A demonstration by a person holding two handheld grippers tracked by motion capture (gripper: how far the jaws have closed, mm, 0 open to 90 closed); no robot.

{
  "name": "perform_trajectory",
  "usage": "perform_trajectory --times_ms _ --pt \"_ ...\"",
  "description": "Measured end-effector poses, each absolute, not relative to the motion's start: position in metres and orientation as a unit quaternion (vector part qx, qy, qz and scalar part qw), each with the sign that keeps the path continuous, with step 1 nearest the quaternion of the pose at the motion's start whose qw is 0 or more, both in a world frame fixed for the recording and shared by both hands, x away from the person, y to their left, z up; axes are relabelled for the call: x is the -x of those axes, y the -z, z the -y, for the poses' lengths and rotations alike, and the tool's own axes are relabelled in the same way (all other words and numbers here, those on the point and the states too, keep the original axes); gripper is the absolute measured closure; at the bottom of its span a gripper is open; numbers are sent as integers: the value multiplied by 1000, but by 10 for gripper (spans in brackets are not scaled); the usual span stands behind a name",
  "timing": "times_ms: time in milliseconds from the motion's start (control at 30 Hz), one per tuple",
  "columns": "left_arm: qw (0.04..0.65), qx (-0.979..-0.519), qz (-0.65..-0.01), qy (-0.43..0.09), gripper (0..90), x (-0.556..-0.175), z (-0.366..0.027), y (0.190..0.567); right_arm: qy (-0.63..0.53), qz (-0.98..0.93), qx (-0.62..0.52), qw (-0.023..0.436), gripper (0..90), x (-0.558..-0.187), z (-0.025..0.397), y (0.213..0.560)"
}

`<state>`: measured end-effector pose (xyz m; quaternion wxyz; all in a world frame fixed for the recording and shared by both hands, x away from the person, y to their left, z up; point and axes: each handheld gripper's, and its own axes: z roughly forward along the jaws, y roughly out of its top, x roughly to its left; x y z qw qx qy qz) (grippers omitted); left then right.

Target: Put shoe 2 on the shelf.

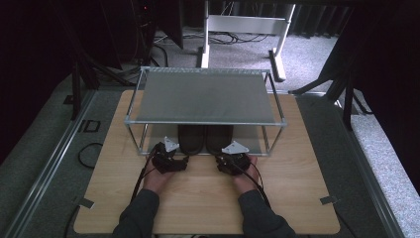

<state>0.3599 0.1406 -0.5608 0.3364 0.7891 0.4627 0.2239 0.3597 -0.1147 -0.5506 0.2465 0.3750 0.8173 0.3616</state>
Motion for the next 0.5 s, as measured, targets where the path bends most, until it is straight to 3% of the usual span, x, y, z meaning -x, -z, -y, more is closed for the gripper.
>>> perform_trajectory --times_ms 500 --pt "361 -776 -470 -215 231 -357 -146 560 -371 -816 -367 249 440 -357 116 547"
